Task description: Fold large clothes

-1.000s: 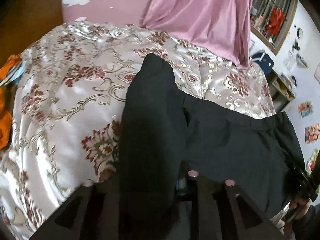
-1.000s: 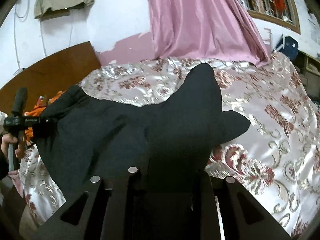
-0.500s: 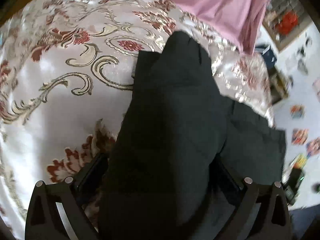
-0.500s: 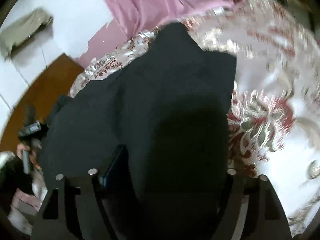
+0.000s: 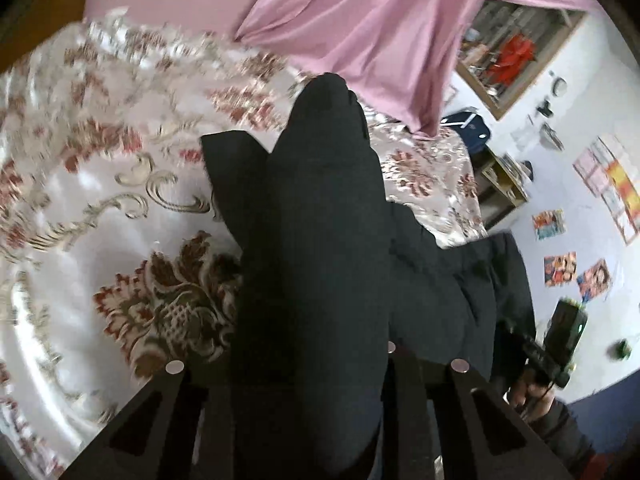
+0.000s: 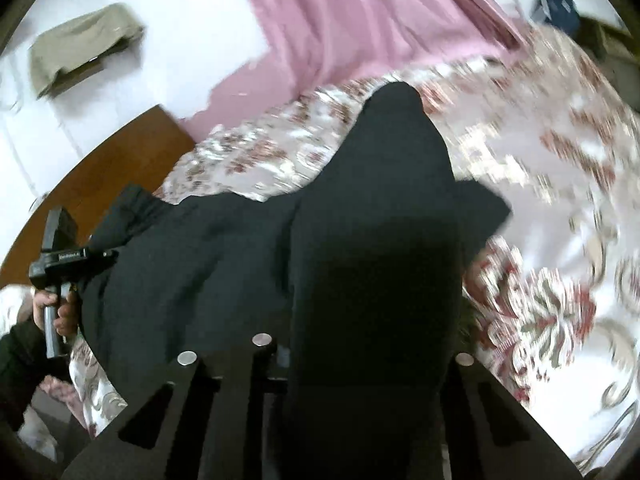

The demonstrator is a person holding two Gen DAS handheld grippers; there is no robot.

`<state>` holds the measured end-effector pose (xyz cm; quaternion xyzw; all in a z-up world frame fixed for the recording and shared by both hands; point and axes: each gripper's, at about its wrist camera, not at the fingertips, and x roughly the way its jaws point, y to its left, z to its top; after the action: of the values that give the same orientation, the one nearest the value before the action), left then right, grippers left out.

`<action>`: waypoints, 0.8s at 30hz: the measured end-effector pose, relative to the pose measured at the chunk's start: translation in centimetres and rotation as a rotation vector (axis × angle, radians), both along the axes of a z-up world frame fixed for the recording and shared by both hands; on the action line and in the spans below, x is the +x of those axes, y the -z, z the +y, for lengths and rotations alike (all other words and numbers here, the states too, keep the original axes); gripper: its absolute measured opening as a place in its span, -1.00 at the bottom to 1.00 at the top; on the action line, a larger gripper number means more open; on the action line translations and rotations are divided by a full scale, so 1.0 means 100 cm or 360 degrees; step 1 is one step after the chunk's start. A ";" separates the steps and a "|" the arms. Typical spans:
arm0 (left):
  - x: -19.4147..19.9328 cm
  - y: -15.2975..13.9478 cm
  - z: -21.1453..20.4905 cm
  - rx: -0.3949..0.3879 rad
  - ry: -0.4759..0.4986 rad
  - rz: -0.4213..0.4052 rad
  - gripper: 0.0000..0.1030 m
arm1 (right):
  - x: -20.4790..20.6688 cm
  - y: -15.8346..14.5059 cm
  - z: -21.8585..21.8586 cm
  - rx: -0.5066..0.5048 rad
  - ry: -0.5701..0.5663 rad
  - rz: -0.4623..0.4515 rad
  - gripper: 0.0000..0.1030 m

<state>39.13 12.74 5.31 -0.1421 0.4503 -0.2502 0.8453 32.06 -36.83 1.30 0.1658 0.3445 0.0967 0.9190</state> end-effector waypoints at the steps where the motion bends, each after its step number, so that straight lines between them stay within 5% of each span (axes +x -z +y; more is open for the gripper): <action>1: -0.010 -0.009 0.005 0.0004 -0.0010 -0.0026 -0.59 | -0.003 -0.009 0.005 -0.0033 -0.0021 -0.0037 -0.66; 6: -0.042 -0.034 0.038 -0.0060 -0.0117 -0.0068 -0.59 | -0.017 -0.042 0.007 -0.0028 -0.0094 -0.0160 -0.66; 10: -0.042 -0.013 0.045 -0.0038 -0.0206 -0.0004 -0.59 | -0.016 -0.042 0.009 -0.0027 -0.0120 -0.0135 -0.66; 17: -0.038 0.043 0.047 0.0061 -0.0417 0.0122 -0.38 | 0.018 0.016 0.004 -0.0036 -0.0011 0.0314 -0.48; 20: -0.036 0.046 0.056 0.0048 -0.0477 0.0228 -0.21 | 0.014 0.022 -0.013 0.0022 0.0081 0.0355 -0.22; 24: -0.039 0.039 0.059 0.0126 -0.0551 0.0288 -0.02 | -0.002 0.009 -0.020 -0.0037 0.0152 0.0285 0.44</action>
<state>35.21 18.62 1.38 -0.2059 0.5029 -0.0694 0.8366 31.88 -38.86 0.44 0.1794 0.4179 0.0337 0.8900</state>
